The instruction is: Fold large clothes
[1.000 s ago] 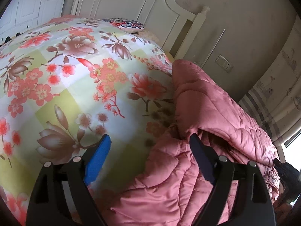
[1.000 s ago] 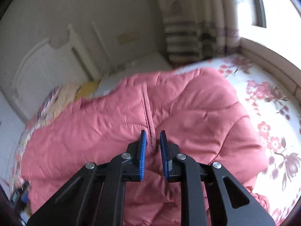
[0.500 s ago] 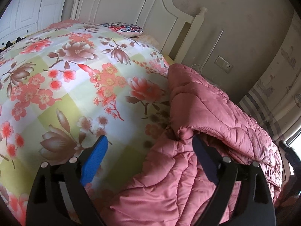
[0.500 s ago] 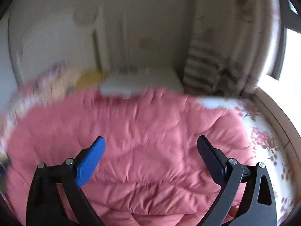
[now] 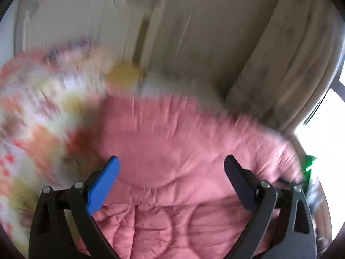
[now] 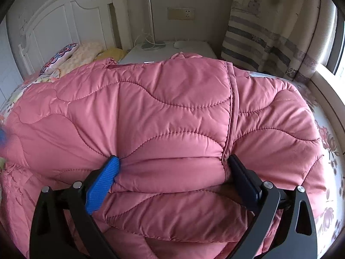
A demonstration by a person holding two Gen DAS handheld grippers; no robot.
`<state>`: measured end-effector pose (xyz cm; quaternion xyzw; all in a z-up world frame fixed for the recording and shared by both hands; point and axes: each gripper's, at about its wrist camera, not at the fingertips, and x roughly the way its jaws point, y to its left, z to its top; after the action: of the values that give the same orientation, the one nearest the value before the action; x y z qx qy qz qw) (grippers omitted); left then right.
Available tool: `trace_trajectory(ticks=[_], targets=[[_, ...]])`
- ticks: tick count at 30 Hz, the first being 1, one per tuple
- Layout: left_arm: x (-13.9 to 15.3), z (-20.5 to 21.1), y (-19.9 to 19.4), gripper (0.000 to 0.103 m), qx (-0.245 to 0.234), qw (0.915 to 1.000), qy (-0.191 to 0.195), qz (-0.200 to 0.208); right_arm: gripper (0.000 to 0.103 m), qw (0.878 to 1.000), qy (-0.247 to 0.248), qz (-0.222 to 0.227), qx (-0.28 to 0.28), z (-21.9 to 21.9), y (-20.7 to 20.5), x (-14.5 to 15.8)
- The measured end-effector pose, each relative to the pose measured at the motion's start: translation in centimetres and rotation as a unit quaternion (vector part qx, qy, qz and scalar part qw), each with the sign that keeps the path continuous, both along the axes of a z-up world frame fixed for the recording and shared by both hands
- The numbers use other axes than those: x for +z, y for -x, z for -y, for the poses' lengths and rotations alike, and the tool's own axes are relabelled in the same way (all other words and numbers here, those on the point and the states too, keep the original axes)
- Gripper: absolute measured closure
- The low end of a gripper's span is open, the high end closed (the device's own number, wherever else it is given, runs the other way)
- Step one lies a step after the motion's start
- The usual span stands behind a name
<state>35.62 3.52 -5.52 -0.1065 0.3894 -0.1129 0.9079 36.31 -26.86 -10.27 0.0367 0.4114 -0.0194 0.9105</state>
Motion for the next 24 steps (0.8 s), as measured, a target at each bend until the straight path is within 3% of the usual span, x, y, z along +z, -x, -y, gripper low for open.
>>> trace_trajectory(ticks=[1,3,4,7,10,12,13,15,16,17,18,19,21,24], targets=[[-3.4,0.0,-1.4,0.007,0.001,0.9988,-0.008,-0.049,0.005,1.0,0.0,-0.001,0.001,0.0,0.0,0.0],[-4.0,0.3,-0.5,0.006,-0.003,0.9994,-0.034,-0.006,0.005,1.0,-0.001,-0.001,0.0,0.3,0.2,-0.1],[-3.3,0.5,-0.3,0.006,-0.006,0.9993,-0.035,-0.016,0.005,1.0,-0.004,-0.001,0.0,0.3,0.1,0.0],[0.2,-1.0,0.1,0.006,-0.019,0.9979,0.061,0.01,0.005,1.0,-0.006,0.001,0.0,0.2,0.1,0.1],[3.3,-3.3,-1.3,0.006,0.029,0.9951,0.08,0.05,0.005,1.0,-0.007,0.002,-0.001,0.2,0.2,0.1],[2.5,-3.7,-3.4,0.006,0.041,0.9958,0.079,0.023,0.005,1.0,-0.009,0.002,-0.001,0.2,0.2,0.1],[0.6,-3.7,-5.1,0.006,0.035,0.996,0.08,-0.022,0.005,1.0,-0.011,0.003,0.0,0.2,0.2,0.1],[-3.1,-2.8,-7.3,0.006,0.008,0.9948,0.047,-0.09,0.005,1.0,-0.013,0.004,0.001,0.3,0.3,0.1],[-3.2,-1.6,-7.1,0.005,-0.007,0.9982,-0.014,-0.059,0.005,1.0,-0.013,0.004,0.0,0.3,0.3,0.1],[-2.8,-0.6,-7.1,0.005,-0.016,0.9968,-0.055,-0.057,0.005,1.0,-0.013,0.004,0.0,0.3,0.3,0.1],[-2.4,-0.3,-7.2,0.007,-0.017,0.996,-0.061,-0.062,0.005,1.0,-0.014,0.004,0.0,0.3,0.3,0.1],[-1.6,-0.5,-7.3,0.007,-0.016,0.9972,-0.041,-0.061,0.005,1.0,-0.016,0.004,0.0,0.4,0.3,0.1],[1.0,-2.0,-7.5,0.006,0.004,0.9987,0.039,-0.033,0.005,1.0,-0.017,0.005,0.0,0.5,0.3,0.1],[2.2,-2.5,-9.4,0.005,0.033,0.9972,0.062,-0.026,0.005,1.0,-0.021,0.005,0.0,0.6,0.2,0.1]])
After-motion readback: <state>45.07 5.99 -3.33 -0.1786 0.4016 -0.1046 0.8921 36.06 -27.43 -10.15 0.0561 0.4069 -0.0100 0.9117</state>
